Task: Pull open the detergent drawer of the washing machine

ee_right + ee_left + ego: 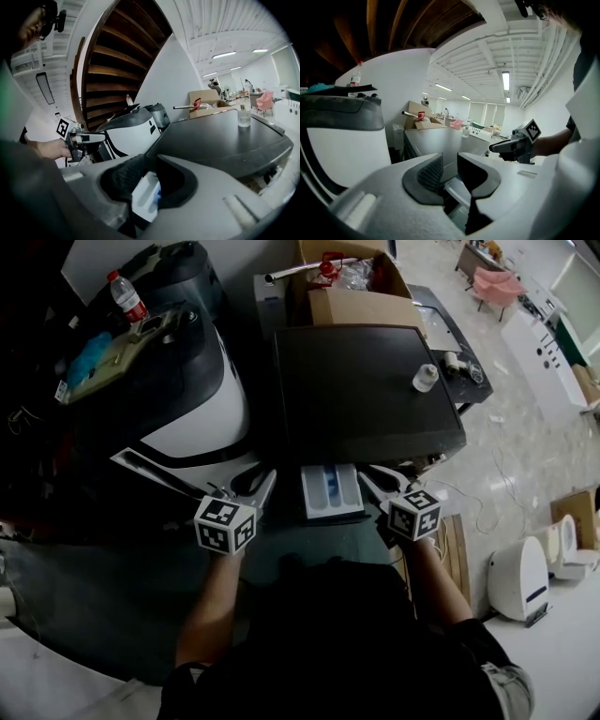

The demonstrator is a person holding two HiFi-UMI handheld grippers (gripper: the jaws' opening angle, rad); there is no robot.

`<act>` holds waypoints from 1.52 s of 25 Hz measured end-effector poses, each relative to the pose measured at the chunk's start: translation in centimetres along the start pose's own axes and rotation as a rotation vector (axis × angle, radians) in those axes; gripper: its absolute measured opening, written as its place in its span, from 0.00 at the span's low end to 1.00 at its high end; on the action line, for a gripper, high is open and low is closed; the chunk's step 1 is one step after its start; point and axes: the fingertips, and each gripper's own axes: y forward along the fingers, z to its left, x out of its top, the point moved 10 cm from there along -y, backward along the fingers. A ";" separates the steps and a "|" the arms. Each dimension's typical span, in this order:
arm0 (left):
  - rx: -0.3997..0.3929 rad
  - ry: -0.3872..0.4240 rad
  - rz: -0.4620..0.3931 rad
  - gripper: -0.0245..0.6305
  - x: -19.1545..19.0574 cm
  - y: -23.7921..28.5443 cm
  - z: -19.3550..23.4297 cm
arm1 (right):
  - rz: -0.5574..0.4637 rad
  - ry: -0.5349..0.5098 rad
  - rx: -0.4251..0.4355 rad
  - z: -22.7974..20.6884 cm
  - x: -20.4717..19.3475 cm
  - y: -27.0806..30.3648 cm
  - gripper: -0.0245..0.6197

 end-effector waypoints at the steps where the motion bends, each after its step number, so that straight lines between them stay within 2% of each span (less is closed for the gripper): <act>1: -0.011 0.010 -0.016 0.19 0.6 -0.1 0.4 | -0.010 -0.001 -0.009 0.6 0.6 0.4 0.17; 4: -0.050 0.023 -0.066 0.16 2.0 -0.2 1.2 | -0.035 -0.019 -0.049 2.1 2.1 0.9 0.12; 6: -0.055 0.025 -0.091 0.16 2.7 -0.2 1.5 | -0.025 -0.092 -0.076 3.1 2.9 1.1 0.09; 9: -0.034 0.018 -0.120 0.15 3.5 -0.2 1.8 | -0.035 -0.199 -0.061 4.2 4.4 1.3 0.07; 12: -0.015 0.020 -0.136 0.13 4.3 0.6 2.1 | -0.099 -0.244 -0.039 3.8 7.0 1.4 0.05; 17: 0.067 0.011 -0.171 0.09 6.0 1.8 1.6 | -0.162 -0.271 0.005 2.2 10.0 0.3 0.04; 23: 0.150 -0.001 -0.207 0.07 7.1 3.6 0.4 | -0.187 -0.312 0.099 0.2 11.1 -1.0 0.04; 38: 0.186 -0.015 -0.176 0.07 7.5 5.8 -3.2 | -0.174 -0.285 0.124 -4.3 10.6 -3.3 0.04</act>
